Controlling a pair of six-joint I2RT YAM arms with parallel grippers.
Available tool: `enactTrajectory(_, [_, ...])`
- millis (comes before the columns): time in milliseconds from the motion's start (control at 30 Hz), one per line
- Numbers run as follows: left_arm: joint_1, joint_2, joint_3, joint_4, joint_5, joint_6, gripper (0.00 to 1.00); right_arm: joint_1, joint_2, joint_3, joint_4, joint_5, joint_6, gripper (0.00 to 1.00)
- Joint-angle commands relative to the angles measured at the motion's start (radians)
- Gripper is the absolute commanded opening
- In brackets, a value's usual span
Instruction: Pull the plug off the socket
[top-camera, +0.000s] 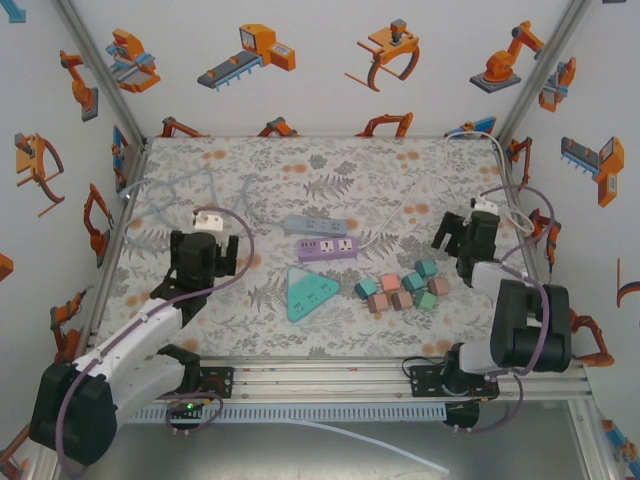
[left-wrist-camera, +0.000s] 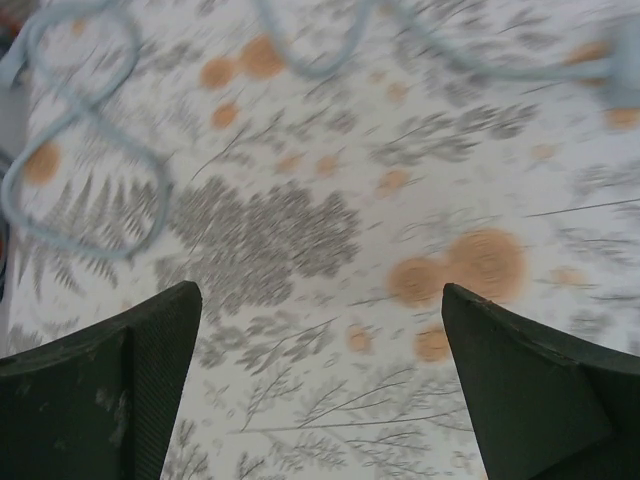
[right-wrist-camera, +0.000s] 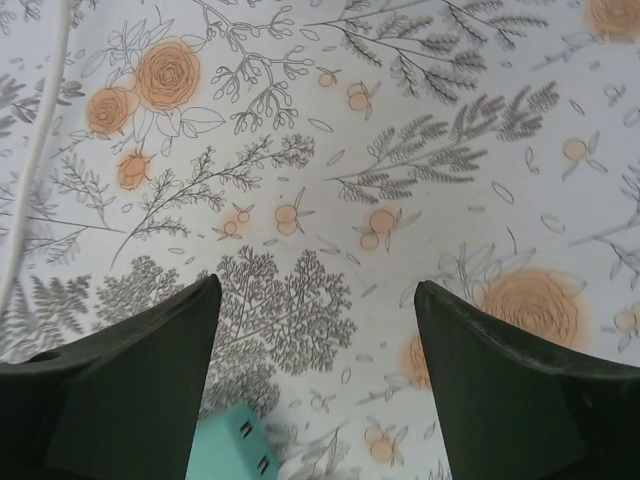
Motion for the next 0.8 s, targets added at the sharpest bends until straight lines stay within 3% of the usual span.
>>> enactTrajectory(0, [0.038,0.037,-0.024,0.169,-0.075,-0.009,0.97,0.048,0.068,0.042,0.115,0.087,-0.095,0.87])
enactTrajectory(100, [0.082,0.124,-0.048,0.287,-0.066,0.012,0.97,0.094,0.088,0.056,0.113,0.128,-0.145,0.89])
enactTrajectory(267, [0.186,0.263,-0.079,0.498,0.097,-0.022,0.97,0.094,0.064,-0.026,0.237,0.108,-0.149,0.91])
enactTrajectory(500, [0.27,0.458,-0.016,0.675,0.227,0.0,0.97,0.092,0.059,-0.058,0.286,0.095,-0.151,0.92])
enactTrajectory(667, [0.342,0.609,-0.03,0.844,0.315,-0.051,0.97,0.087,0.09,-0.147,0.467,0.06,-0.163,0.93])
enactTrajectory(733, [0.355,0.577,0.007,0.71,0.322,-0.074,0.97,0.087,0.093,-0.145,0.472,0.054,-0.164,0.99])
enactTrajectory(767, [0.365,0.59,-0.002,0.746,0.339,-0.078,0.97,0.087,0.094,-0.143,0.468,0.055,-0.163,1.0])
